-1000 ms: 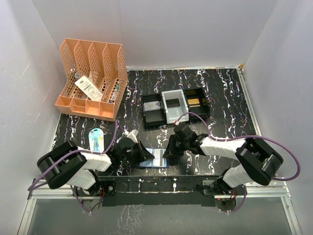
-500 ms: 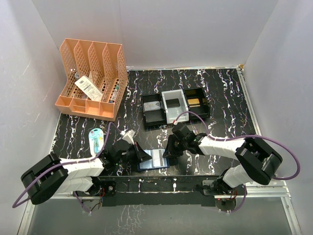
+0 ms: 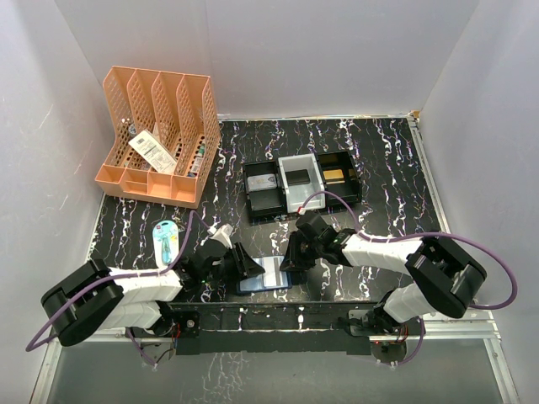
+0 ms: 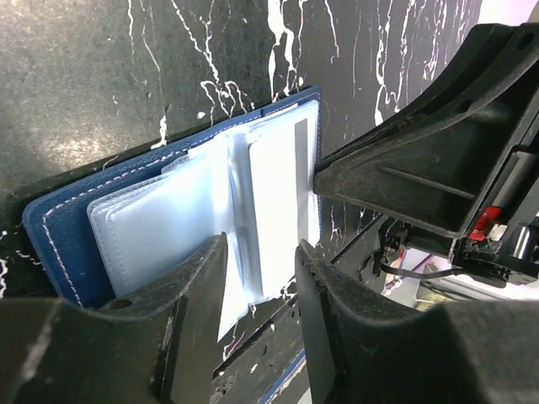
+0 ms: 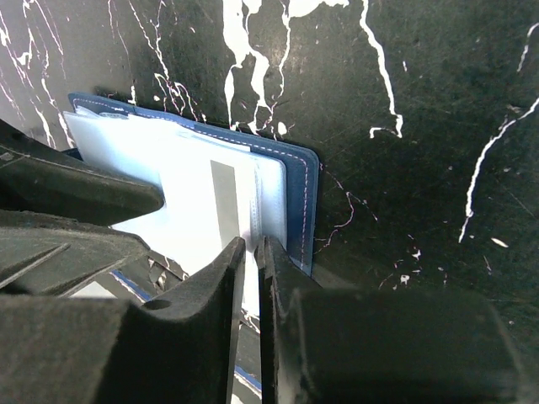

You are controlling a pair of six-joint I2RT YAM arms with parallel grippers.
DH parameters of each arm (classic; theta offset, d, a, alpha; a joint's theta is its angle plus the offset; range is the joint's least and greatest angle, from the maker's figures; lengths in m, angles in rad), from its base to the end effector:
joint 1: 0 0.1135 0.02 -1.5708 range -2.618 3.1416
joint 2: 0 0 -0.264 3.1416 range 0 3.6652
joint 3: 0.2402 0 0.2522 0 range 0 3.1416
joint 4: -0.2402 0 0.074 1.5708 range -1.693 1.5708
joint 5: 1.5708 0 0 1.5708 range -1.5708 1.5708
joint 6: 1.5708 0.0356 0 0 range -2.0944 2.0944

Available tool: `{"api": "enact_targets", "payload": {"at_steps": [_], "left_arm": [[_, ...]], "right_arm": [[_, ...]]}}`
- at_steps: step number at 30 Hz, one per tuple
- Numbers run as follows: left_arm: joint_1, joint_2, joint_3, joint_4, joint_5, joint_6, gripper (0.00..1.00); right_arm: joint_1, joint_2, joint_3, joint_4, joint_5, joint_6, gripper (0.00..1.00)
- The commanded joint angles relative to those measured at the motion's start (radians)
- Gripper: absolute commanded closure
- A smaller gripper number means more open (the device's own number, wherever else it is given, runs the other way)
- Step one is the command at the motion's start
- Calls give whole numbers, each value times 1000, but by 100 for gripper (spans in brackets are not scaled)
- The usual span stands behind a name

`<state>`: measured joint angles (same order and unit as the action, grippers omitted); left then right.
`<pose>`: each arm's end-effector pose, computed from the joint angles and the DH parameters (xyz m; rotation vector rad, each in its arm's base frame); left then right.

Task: Take the credit cards out of the card holder

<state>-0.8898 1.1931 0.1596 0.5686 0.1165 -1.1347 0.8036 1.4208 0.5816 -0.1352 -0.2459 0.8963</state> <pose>0.1210 -0.1559 0.1301 -0.2014 2.3229 -1.2915 0.1672 0.1858 0.1425 0.0235 2.7991 0.8740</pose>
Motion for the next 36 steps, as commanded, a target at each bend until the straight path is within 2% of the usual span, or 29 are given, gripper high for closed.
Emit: {"api": "enact_targets", "payload": {"at_steps": [1, 12, 18, 22, 26, 28, 31, 33, 36], "left_arm": [[-3, -14, 47, -37, 1, 8, 62], [-3, -30, 40, -61, 1, 4, 55], [-4, -23, 44, -60, 4, 9, 55], [-3, -16, 53, -30, 15, 12, 55], [-3, 21, 54, 20, 39, 14, 55], [-4, 45, 35, 85, 60, 2, 57], [-3, 84, 15, 170, 88, -9, 62], [-4, 117, 13, 186, 95, -16, 69], [-4, 149, 17, 217, 103, -17, 79]], "right_arm": [[5, -20, 29, -70, 56, -20, 87], [5, -62, 91, -81, 1, -38, 77], [5, -39, 109, -58, -33, -38, 77], [5, -1, 109, -86, 17, -33, 78], [5, 46, 39, -8, -6, -5, 79], [4, 75, 13, 35, -44, -7, 84], [5, 76, -22, 36, 7, 9, 88], [4, 48, -50, 40, 48, 28, 91], [5, 30, -73, 82, 19, 31, 93]]}}
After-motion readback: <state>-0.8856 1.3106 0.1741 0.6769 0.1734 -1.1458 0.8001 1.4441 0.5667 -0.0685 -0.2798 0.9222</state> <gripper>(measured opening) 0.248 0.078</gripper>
